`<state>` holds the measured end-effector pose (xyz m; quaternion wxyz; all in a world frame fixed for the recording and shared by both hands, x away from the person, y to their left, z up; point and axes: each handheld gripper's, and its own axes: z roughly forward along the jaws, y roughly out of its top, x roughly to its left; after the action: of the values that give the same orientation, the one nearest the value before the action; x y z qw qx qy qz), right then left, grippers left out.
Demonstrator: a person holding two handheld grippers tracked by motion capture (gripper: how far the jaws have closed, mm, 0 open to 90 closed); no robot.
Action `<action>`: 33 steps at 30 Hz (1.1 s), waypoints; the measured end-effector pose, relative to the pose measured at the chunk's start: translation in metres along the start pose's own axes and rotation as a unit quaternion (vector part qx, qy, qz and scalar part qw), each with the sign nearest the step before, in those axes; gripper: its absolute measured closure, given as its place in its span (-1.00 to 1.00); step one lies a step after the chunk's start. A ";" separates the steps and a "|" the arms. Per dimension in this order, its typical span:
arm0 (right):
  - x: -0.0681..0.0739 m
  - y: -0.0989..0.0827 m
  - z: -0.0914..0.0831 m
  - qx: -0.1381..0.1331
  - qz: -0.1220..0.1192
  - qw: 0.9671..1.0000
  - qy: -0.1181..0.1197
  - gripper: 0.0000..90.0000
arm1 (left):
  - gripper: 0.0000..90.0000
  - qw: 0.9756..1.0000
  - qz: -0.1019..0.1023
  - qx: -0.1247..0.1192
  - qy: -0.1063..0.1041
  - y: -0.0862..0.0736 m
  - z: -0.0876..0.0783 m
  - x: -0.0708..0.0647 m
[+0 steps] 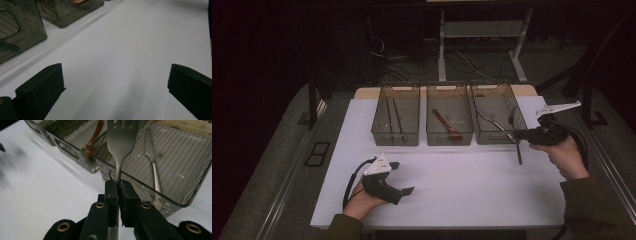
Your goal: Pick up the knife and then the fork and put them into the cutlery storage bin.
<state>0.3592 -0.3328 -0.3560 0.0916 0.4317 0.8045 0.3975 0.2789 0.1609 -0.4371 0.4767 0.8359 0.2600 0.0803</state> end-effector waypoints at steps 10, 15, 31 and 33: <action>-0.005 0.014 -0.012 -0.040 0.006 0.999 -0.011 0.87 | -1.00 1.000 -0.001 0.001 0.001 0.000 0.001 0.000; -0.007 0.022 -0.014 -0.054 0.003 0.998 -0.020 0.87 | -1.00 1.000 -0.002 0.002 0.001 0.000 0.001 0.001; -0.018 0.061 -0.008 -0.074 0.000 0.996 -0.051 0.87 | -1.00 1.000 -0.001 0.000 -0.001 0.000 0.001 0.000; -0.021 0.065 -0.005 -0.072 -0.002 0.996 -0.061 0.87 | -1.00 1.000 -0.002 0.000 -0.001 0.000 0.001 0.000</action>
<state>0.4097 -0.3313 -0.3105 0.1714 0.4461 0.7677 0.4270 0.2794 0.1601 -0.4376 0.4770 0.8356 0.2609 0.0789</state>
